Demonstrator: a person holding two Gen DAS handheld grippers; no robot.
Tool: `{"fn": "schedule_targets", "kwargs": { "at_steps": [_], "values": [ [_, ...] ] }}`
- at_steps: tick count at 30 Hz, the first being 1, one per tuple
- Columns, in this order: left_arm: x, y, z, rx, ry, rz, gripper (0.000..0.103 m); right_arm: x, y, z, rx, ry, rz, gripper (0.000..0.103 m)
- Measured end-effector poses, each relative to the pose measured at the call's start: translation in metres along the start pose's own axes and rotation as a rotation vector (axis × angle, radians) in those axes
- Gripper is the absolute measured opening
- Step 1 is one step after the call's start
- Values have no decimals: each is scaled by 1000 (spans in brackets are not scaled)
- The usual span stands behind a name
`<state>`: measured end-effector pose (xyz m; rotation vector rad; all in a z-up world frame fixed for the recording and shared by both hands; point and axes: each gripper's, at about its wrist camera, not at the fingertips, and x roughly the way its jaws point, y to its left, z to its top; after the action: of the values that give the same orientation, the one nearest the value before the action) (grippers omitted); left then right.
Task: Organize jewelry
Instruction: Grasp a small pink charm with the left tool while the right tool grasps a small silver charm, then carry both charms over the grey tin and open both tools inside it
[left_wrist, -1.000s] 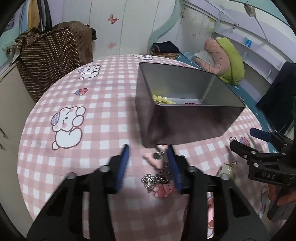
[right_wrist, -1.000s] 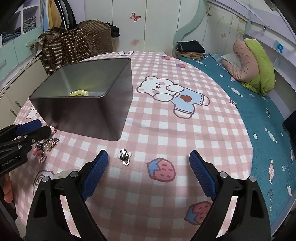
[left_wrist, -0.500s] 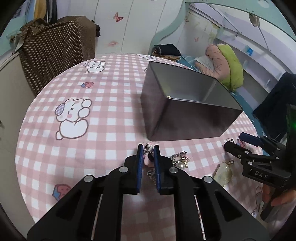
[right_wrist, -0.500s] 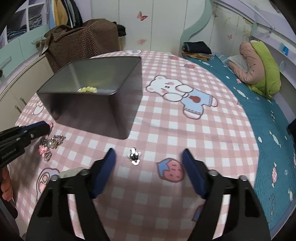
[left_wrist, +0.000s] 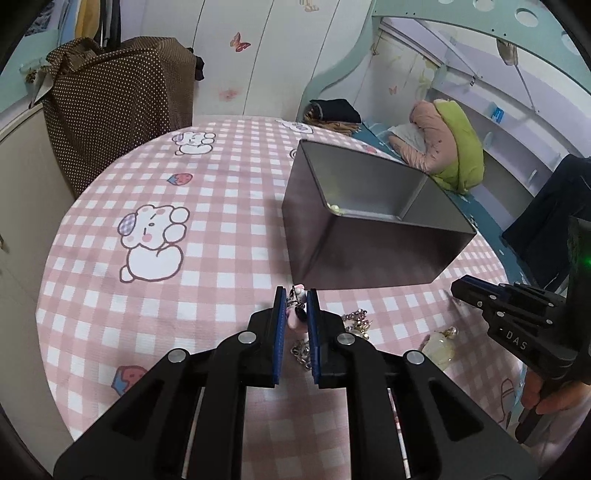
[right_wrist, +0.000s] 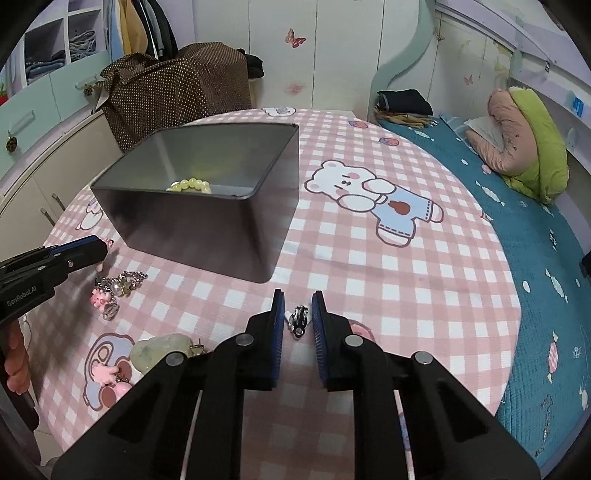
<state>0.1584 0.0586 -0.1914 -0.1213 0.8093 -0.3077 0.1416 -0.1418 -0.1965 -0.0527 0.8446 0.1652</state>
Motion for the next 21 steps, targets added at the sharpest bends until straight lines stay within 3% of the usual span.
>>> {"fn": "schedule_targets", "kwargs": {
  "at_steps": [11,21],
  "values": [
    [-18,0,10,3,-56,10,11,-15,-1,8,1,-43,-16,14],
    [-42,-3,34,28,-155,29,11,-39,0,38,-9,-154,-21,14]
  ]
}}
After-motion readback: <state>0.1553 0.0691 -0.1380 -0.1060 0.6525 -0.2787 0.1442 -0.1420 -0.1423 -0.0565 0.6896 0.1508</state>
